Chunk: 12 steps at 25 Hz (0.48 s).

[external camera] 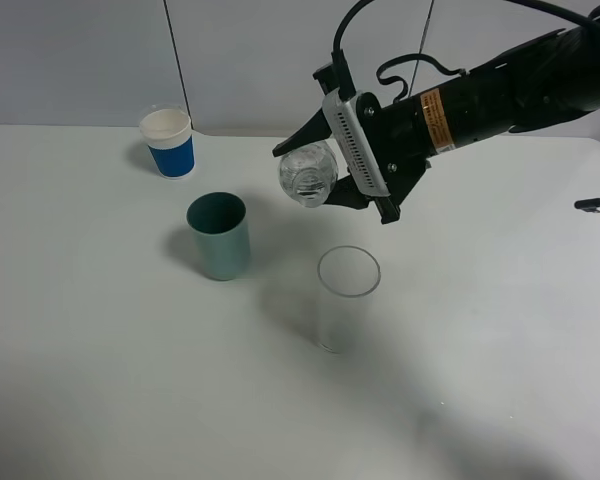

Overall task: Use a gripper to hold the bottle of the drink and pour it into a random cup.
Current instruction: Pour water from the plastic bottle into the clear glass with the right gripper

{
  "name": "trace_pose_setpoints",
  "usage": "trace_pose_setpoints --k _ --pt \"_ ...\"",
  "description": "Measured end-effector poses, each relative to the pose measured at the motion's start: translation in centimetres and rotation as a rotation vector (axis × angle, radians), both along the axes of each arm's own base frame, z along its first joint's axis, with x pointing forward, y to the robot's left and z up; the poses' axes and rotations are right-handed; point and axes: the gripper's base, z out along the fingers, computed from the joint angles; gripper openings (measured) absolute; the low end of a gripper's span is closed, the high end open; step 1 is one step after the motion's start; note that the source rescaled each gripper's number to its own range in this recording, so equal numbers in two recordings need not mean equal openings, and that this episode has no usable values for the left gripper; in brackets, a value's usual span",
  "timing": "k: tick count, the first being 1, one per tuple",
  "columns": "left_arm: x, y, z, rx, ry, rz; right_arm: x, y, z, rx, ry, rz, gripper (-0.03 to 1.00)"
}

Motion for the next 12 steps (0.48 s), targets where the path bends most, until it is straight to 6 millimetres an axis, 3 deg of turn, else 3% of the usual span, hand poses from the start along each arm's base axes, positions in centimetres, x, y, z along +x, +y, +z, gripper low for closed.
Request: trace_pose_setpoints --k 6,12 --pt "0.0 0.0 0.0 0.000 0.000 0.000 -0.2 -0.3 0.2 0.027 0.030 0.028 0.03" --pt "0.0 0.0 0.0 0.000 0.000 0.000 0.8 -2.2 0.3 0.037 0.027 -0.014 0.03"
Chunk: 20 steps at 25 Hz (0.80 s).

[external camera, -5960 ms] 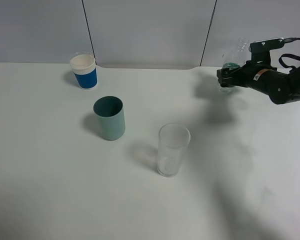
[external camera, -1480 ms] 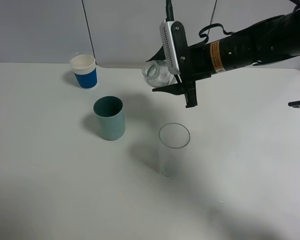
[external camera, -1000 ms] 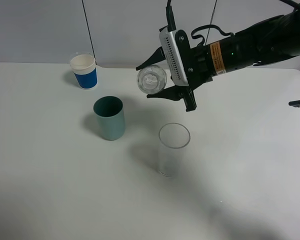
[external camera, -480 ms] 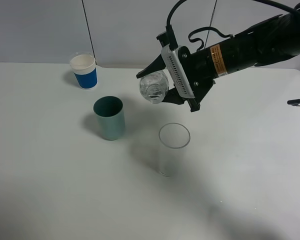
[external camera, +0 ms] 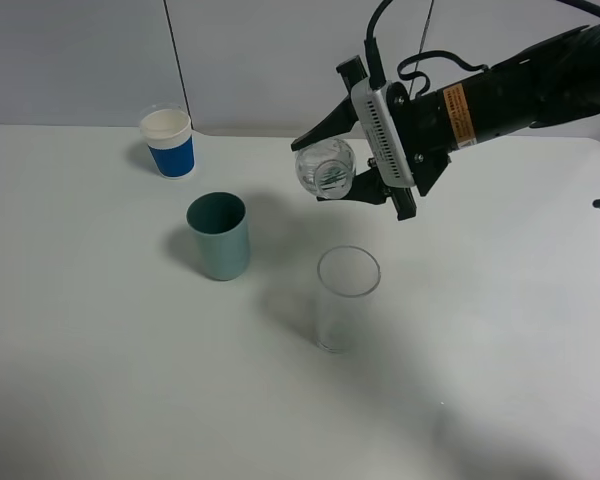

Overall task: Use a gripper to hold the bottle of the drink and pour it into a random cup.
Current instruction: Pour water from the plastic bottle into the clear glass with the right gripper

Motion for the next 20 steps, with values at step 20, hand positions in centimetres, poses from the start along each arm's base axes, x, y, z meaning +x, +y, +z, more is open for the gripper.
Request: trace_pose_setpoints --k 20 --pt "0.00 0.00 0.00 0.000 0.000 0.000 0.16 -0.31 0.00 -0.027 -0.190 0.094 0.03"
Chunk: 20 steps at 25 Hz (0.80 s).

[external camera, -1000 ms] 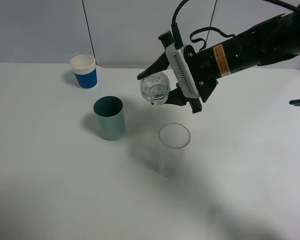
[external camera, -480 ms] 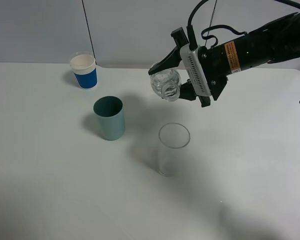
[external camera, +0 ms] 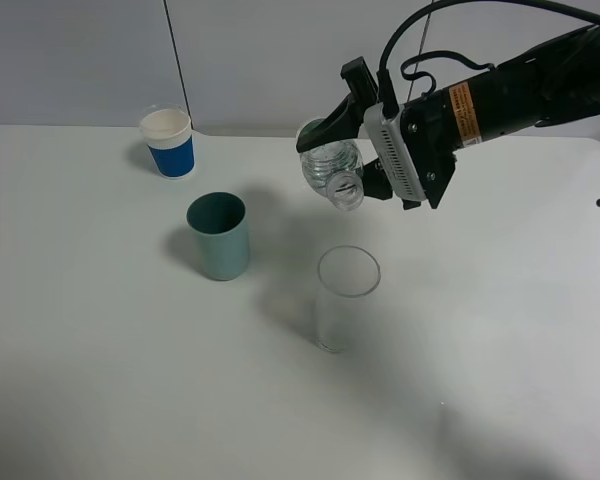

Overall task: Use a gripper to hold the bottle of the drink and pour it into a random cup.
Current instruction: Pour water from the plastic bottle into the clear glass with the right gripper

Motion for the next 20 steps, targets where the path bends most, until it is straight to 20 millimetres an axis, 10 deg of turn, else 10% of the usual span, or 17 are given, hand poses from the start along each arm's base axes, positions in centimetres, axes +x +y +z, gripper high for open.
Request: trace_pose_setpoints --k 20 --pt "0.0 0.0 0.0 0.000 0.000 0.000 -0.2 1.0 -0.2 -0.043 -0.095 0.037 0.03"
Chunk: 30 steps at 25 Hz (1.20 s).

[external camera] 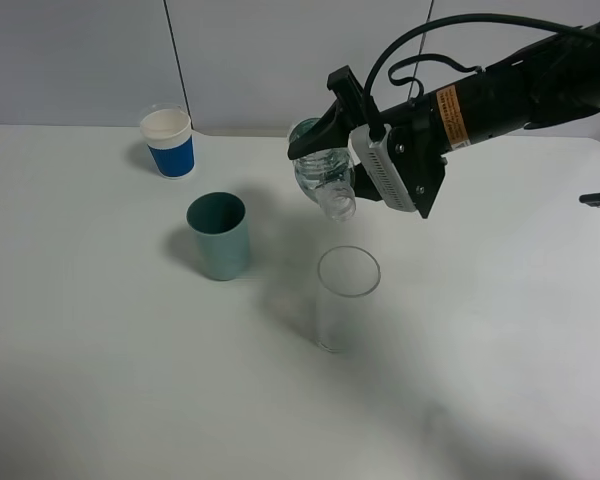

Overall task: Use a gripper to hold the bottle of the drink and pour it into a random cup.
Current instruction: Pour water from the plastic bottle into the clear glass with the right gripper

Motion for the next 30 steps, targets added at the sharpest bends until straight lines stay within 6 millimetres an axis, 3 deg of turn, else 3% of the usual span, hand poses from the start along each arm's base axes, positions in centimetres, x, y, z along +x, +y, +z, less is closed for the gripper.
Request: trace_pose_setpoints --k 30 --pt "0.00 0.00 0.00 0.000 0.000 0.000 -0.05 0.63 -0.20 -0.055 -0.161 0.070 0.03"
